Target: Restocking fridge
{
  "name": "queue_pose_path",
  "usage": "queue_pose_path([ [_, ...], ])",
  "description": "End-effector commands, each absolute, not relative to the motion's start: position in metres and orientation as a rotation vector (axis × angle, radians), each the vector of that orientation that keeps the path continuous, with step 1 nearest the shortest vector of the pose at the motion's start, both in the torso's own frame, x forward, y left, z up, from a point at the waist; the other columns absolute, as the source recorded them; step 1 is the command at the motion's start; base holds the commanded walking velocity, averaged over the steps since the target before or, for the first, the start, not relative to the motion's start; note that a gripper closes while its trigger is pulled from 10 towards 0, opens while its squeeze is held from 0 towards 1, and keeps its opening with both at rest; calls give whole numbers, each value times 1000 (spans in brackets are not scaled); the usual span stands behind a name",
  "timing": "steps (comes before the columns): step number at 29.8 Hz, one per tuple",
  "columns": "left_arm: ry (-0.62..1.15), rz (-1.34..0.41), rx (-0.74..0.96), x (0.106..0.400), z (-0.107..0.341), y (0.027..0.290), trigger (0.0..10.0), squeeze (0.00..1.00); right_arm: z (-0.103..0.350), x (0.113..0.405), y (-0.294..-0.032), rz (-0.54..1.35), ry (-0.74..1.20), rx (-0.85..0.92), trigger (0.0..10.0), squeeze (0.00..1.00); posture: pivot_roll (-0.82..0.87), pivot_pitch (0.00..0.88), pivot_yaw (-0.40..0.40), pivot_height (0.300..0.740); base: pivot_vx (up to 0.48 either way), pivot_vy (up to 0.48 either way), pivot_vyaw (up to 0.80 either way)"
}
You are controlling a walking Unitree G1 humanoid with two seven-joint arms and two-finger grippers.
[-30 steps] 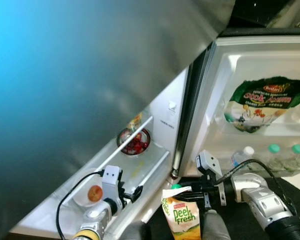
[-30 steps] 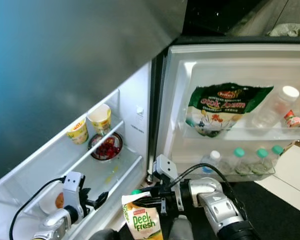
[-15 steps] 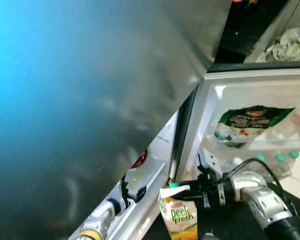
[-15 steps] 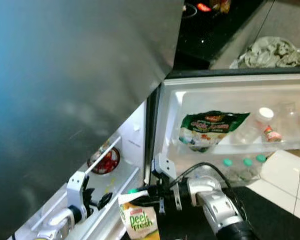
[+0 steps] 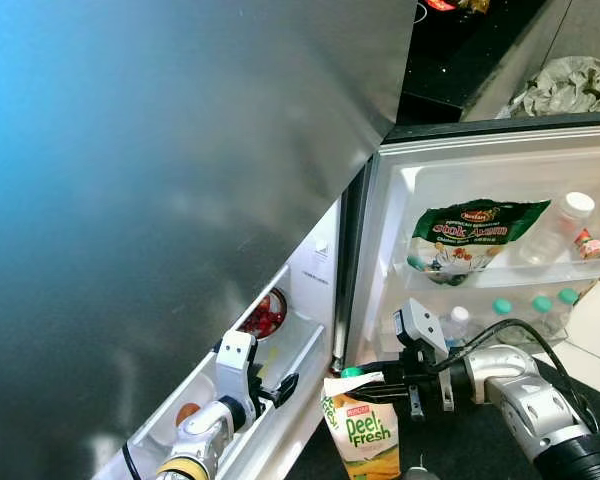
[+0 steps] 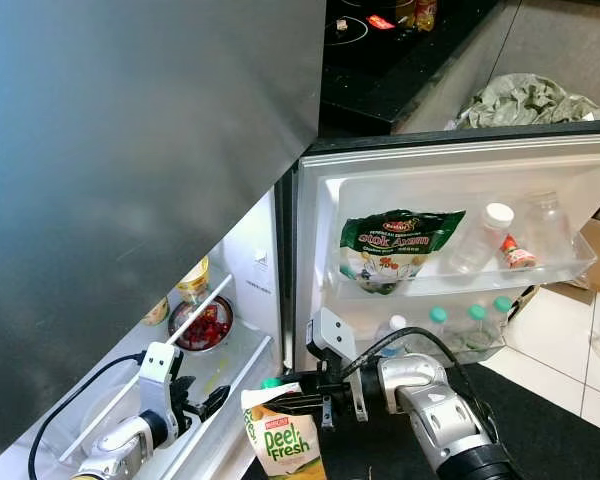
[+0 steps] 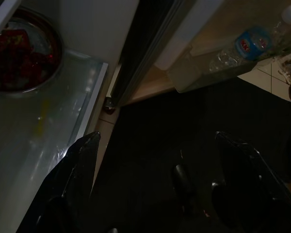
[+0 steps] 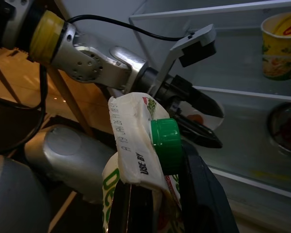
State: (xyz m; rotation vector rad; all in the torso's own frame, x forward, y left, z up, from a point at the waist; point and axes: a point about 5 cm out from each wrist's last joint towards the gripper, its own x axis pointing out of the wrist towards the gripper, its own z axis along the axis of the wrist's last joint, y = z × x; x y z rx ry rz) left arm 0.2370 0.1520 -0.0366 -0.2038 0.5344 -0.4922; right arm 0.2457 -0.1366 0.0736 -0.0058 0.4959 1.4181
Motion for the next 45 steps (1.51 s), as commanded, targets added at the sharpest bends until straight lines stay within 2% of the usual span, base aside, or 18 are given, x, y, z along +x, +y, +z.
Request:
queue_pose_path([
  [1,610,-529,-192,225,-46,145,10000,0,71,250,-137,1384,474,-30,10000,0,-55,59,22,740,0,-446,0],
  [5,629,-560,-146,223,-49,142,10000,0,69,251,-135,1377,476,-30,10000,0,-47,56,20,740,0,-454,0],
  [8,617,-508,-157,225,-48,144,10000,0,66,253,-132,1358,475,-46,10000,0,-47,56,21,740,0,-421,0],
  [16,613,-481,-185,225,-48,147,10000,0,69,263,-133,1294,423,-72,10000,0,-48,56,16,740,0,0,0],
  [21,611,-477,-186,226,-47,147,10000,0,74,272,-131,1254,383,-8,10000,0,-49,57,15,740,0,0,0],
  [25,611,-476,-188,226,-48,146,10000,0,78,270,-127,1297,359,-7,10000,0,-49,53,13,740,0,0,0],
  [35,638,-467,-182,220,-52,149,10000,0,65,272,-123,1242,382,-72,10000,0,-46,22,16,740,0,0,0],
  [45,676,-401,-209,215,-57,155,10000,0,57,282,-106,1173,345,-157,10000,0,-28,0,11,740,0,0,40],
])
